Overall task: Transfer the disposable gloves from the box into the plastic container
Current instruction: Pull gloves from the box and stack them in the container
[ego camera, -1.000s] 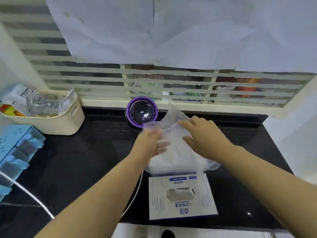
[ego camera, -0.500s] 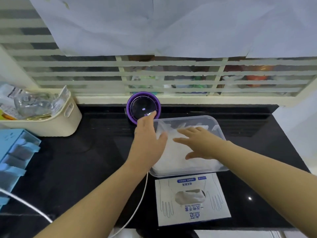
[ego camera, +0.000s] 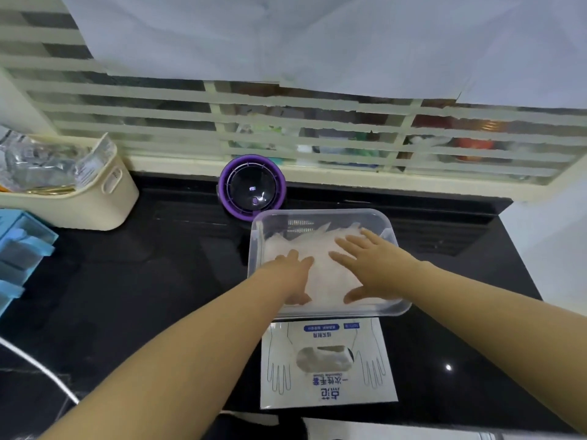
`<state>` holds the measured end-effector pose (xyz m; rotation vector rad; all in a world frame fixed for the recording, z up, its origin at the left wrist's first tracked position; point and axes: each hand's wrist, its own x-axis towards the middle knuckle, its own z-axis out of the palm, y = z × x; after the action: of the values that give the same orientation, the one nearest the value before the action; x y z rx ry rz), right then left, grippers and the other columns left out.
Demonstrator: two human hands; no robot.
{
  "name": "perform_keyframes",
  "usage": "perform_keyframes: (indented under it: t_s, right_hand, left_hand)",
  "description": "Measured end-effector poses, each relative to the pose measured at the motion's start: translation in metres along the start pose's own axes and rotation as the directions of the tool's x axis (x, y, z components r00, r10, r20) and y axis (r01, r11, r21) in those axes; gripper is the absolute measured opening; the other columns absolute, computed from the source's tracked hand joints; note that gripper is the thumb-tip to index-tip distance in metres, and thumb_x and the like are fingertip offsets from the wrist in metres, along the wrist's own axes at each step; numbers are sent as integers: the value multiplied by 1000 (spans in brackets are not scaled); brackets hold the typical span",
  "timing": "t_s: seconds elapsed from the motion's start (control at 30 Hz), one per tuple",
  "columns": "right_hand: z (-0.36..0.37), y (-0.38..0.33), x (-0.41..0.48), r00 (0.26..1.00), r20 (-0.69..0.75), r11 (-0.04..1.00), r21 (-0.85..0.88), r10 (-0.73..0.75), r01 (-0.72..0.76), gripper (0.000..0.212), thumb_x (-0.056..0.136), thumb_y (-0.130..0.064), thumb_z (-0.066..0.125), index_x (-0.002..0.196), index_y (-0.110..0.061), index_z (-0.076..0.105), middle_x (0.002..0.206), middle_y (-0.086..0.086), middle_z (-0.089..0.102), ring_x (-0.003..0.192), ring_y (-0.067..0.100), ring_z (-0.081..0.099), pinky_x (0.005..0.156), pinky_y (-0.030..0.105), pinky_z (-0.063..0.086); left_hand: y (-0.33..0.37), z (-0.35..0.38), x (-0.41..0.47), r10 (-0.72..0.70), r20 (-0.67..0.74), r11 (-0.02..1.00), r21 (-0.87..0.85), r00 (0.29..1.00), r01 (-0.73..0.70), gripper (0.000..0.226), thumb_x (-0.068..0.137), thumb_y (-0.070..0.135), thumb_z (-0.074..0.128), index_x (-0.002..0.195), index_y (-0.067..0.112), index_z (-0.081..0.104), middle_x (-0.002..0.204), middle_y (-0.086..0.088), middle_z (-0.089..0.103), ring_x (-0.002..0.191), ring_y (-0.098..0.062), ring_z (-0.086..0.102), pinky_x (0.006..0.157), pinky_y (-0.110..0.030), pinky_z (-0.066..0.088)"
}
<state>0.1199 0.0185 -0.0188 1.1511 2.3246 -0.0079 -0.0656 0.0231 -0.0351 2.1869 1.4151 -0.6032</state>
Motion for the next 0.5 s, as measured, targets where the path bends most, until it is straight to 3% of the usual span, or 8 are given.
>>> perform_keyframes:
  t_s: [0.1, 0.27, 0.43, 0.5]
  right_hand:
    - [7, -3, 11, 990, 111, 995, -44, 90, -86, 96, 87, -68, 38, 151, -12, -7, 158, 16, -11, 146, 33, -4, 118, 46, 0]
    - [32, -17, 38, 947, 260, 982, -17, 187, -190, 80, 98, -40, 39, 149, -11, -14, 157, 14, -17, 145, 33, -7, 118, 45, 1]
    - [41, -20, 47, 919, 345, 982, -48, 188, -183, 76, 99, -46, 32, 149, -12, -14, 157, 14, -18, 145, 34, -10, 118, 47, -1]
    - [29, -17, 40, 931, 327, 986, -29, 164, -164, 83, 95, -54, 38, 151, -10, -6, 158, 16, -7, 145, 34, 0, 118, 47, 3]
  left_hand:
    - [-2, 3, 8, -49, 56, 997, 58, 997, 46, 85, 90, 35, 62, 154, 23, 7, 156, -12, 11, 136, -33, 30, 107, -47, 38]
    - [0, 12, 22, -85, 72, 987, 142, 994, 74, 93, 88, 33, 66, 154, 18, 2, 156, -16, 6, 140, -35, 24, 106, -43, 38]
    - [-3, 23, 33, -99, 68, 982, 166, 993, 86, 97, 87, 29, 66, 154, 17, -3, 157, -17, 0, 143, -36, 16, 113, -42, 31]
    - [-4, 26, 35, -98, 61, 980, 181, 993, 86, 95, 88, 29, 65, 153, 17, -3, 157, -17, 0, 143, -36, 16, 114, -43, 29]
